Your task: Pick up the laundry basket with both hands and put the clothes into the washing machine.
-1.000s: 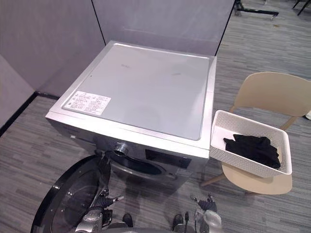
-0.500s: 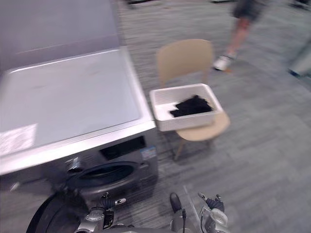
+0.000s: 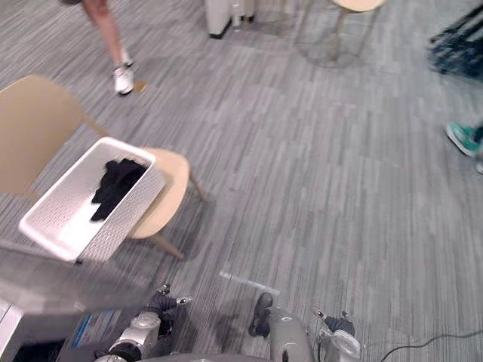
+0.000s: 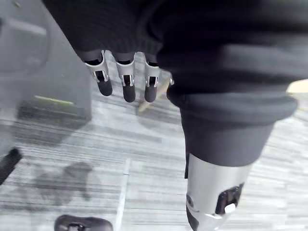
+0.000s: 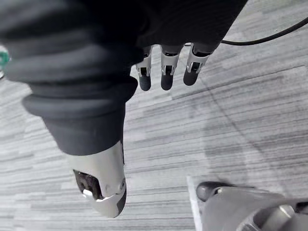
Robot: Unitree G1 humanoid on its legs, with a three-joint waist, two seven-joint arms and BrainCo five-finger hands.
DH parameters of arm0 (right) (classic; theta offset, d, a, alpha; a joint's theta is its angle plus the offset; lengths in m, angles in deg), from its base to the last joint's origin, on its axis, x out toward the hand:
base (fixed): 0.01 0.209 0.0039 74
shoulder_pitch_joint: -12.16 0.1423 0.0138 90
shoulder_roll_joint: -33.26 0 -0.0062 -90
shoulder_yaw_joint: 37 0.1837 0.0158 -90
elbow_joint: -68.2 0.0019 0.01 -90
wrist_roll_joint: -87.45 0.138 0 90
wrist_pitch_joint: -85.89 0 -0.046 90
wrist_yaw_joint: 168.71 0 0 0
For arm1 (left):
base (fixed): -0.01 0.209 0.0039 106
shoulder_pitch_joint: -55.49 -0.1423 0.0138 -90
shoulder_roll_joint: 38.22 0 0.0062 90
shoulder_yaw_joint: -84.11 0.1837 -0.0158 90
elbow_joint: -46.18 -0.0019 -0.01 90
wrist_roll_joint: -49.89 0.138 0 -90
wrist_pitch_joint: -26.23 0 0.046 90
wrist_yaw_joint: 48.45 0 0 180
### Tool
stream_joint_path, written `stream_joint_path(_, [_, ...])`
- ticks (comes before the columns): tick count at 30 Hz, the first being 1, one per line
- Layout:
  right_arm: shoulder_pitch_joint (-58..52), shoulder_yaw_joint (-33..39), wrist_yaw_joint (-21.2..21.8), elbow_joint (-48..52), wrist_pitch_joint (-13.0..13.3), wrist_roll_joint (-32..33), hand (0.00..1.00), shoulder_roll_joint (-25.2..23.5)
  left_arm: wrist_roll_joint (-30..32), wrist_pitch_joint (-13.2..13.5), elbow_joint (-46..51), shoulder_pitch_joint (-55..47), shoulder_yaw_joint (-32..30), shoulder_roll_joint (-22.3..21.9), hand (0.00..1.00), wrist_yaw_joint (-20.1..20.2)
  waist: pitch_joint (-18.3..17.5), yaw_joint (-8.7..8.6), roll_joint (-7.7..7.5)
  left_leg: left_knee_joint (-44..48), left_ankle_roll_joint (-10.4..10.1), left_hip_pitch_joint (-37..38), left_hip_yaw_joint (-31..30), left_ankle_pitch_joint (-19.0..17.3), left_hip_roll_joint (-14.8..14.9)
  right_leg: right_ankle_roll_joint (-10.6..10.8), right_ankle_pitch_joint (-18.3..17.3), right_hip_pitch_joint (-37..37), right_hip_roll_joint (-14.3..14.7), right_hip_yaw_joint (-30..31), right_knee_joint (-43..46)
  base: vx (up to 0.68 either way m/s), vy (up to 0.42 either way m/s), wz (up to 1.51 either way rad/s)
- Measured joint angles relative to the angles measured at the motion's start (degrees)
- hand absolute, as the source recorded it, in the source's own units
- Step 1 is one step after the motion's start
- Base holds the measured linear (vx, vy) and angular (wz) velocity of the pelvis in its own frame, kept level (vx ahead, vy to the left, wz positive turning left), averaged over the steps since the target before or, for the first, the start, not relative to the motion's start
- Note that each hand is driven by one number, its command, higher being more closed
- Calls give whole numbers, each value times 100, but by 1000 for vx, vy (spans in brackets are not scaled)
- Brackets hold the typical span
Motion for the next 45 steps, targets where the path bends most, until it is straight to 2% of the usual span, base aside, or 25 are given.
stream_joint_path(2, [84, -183, 15, -4, 11, -4, 0, -49, -63, 25, 153, -219, 40, -20, 0, -1, 78, 45, -112, -228, -119, -747, -733, -77, -515, 65, -25, 334, 17, 181, -275, 223, 10, -63])
stream_joint_path(3, [93, -187, 20, 58, 21, -15, 0, -134, -170, 75, 308, -347, 27, -55, 0, 8, 88, 173, -130, -816, -127, -1149, -876, -73, -774, 231, 38, 534, 11, 224, -524, 264, 32, -54])
stream_joint_path(5, [69, -221, 14, 148, 13, -34, 0, -187, -232, 139, 606, -456, -7, -73, 0, -6, 111, 301, -127, -1722, -192, -1580, -739, -28, -990, 406, 65, 831, 10, 196, -844, 304, 70, -21])
stream_joint_path(6, [72, -221, 17, 179, 13, -55, 0, -190, -233, 166, 609, -494, -7, -105, 0, -6, 114, 328, -113, -2799, -449, -1598, -629, 177, -1259, 632, 127, 1035, 8, 153, -1102, 320, 90, 1])
stream_joint_path(7, [82, -220, 12, 178, 16, -58, 0, -180, -249, 175, 609, -525, -19, -124, 0, -4, 101, 348, -94, -3250, -332, -1589, -610, 414, -1359, 683, 127, 1121, 13, 146, -1194, 429, 130, -13])
stream_joint_path(8, [105, -256, 12, 174, 16, -66, 0, -174, -270, 226, 611, -565, -59, -144, 0, -4, 43, 480, -158, -3647, 121, -1414, -755, 955, -1636, 852, 103, 1257, -52, 297, -1346, 403, 128, -18])
stream_joint_path(10, [189, -295, 16, 176, 16, -155, 0, -177, -269, 220, 608, -556, -176, -156, 0, 6, -12, 533, -219, -3667, 403, -1374, -820, 860, -1862, 1028, 24, 1309, -233, 347, -1231, 464, 152, 2])
stream_joint_path(12, [226, -285, 22, 164, 15, -260, 0, -153, -272, 232, 567, -541, -242, -191, 0, 1, 21, 557, -290, -3569, 556, -1165, -807, 579, -1966, 1396, -211, 1123, -564, 413, -205, 569, 231, 31])
stream_joint_path(13, [225, -296, 22, 177, 10, -323, 0, -169, -266, 207, 528, -540, -188, -149, 0, -4, 47, 538, -350, -3644, 572, -789, -960, 437, -2157, 1496, -152, 711, -969, 516, 1438, 472, 196, 66])
stream_joint_path(14, [223, -313, 26, 211, 9, -355, 0, -186, -264, 163, 558, -538, -119, -96, 0, -5, 78, 467, -409, -3713, 619, -493, -1163, 304, -2298, 1493, 217, 363, -1283, 631, 2659, 463, 172, 83])
stream_joint_path(17, [176, -449, 23, 298, 9, -373, 0, -234, -265, 84, 573, -542, 65, -8, 0, -15, 98, 294, -465, -3815, 660, 82, -1820, 110, -2462, 1177, -130, -269, -1399, 990, 4008, 437, 12, 121])
stream_joint_path(19, [108, -462, 21, 555, 15, -422, 0, -304, -274, 73, 606, -424, 57, -14, 0, -41, 98, 283, -464, -3953, 658, 365, -2388, 111, -2540, 1129, -358, -637, -1189, 1226, 3414, 431, -73, 138])
stream_joint_path(22, [8, -457, 17, 886, 33, -397, 0, -347, -303, 73, 709, -159, 41, -191, 0, -143, 101, 269, -446, -3876, 652, 382, -3484, 108, -2639, 1121, -404, -1001, -564, 2165, 1774, 436, -215, 193])
stream_joint_path(23, [-28, -439, 14, 948, 41, -349, 0, -357, -322, 86, 712, -65, 46, -281, 0, -140, 97, 261, -454, -3667, 484, 302, -3915, 39, -2709, 1251, -249, -969, -434, 2663, 1109, 401, -296, 290])
stream_joint_path(24, [-213, -435, -10, 1004, 39, -327, 0, -433, -318, 103, 816, -41, 62, -353, 0, -122, 67, 250, -530, -3264, -15, 231, -4358, -273, -2845, 1216, 514, -789, -549, 2889, 350, 406, -320, 270])
stream_joint_path(26, [-177, -404, -19, 955, 12, -324, 0, -267, -320, 125, 840, -57, 177, -546, 0, -118, 81, 413, -165, -2894, -258, -47, -4600, -423, -2539, 1002, 325, -676, -517, 2186, 667, 345, -339, 198])
stream_joint_path(27, [-75, -407, -24, 1063, 27, -324, 0, -263, -323, 121, 872, -66, 171, -552, 0, -144, 19, 505, -76, -2902, -567, -219, -4514, -240, -2379, 896, 220, -575, -609, 1752, 635, 296, -345, 157])
stream_joint_path(29, [-26, -401, -36, 1156, 84, -306, 0, -261, -335, 121, 926, -65, 174, -552, 0, -141, 44, 475, -114, -2934, -873, -397, -4103, -59, -2135, 769, 138, -228, -759, 1101, 467, 225, -286, 196])
stream_joint_path(31, [-22, -397, -112, 1164, 120, -259, 0, -263, -336, 125, 932, -77, 191, -550, 0, -141, 69, 454, -192, -2951, -841, -489, -2950, -72, -1726, 716, 106, 310, -889, 529, 243, 122, -146, 210])
stream_joint_path(34, [-25, -371, -171, 1242, 215, -211, 0, -223, -321, 126, 937, -177, 326, -544, 0, -142, -35, 440, -291, -3319, -129, -617, -925, 536, -1232, 821, 39, 770, -1139, -359, 4, 65, -19, 162])
stream_joint_path(35, [5, -278, -177, 1253, 214, -209, 0, -163, -319, 122, 906, -211, 462, -508, 0, -140, -119, 443, -185, -3536, -204, -640, -744, 703, -1223, 929, -24, 845, -1166, -593, -51, 86, 70, 124])
stream_joint_path(39, [96, -244, -226, 1141, 185, -369, 0, -170, -274, 112, 609, -421, 658, -114, 0, -126, -164, 474, -445, -3963, -172, -573, -1096, 745, -1756, 1122, 19, 1010, -1465, -759, -98, 87, 186, 77])
stream_joint_path(42, [202, -432, -269, 1277, 129, -758, 0, 105, -263, 125, 573, -601, 682, 157, 0, -129, -163, 414, -518, -4039, 7, -269, -1234, 624, -2084, 1193, -24, 869, -1995, -463, 1015, 40, 126, 31])
stream_joint_path(44, [203, -718, -305, 1870, 130, -1305, 0, 495, -235, 129, 571, -636, 682, 294, 0, -131, -158, 347, -526, -4086, 111, -221, -1504, 555, -2218, 907, 49, 201, -2050, 700, 2097, -17, 91, 54])
stream_joint_path(45, [218, -773, -316, 2004, 133, -1407, 0, 589, -214, 134, 586, -662, 677, 330, 0, -133, -162, 320, -533, -4099, 111, -220, -1563, 560, -2217, 994, -84, 139, -1919, 971, 2095, -23, 45, 60])
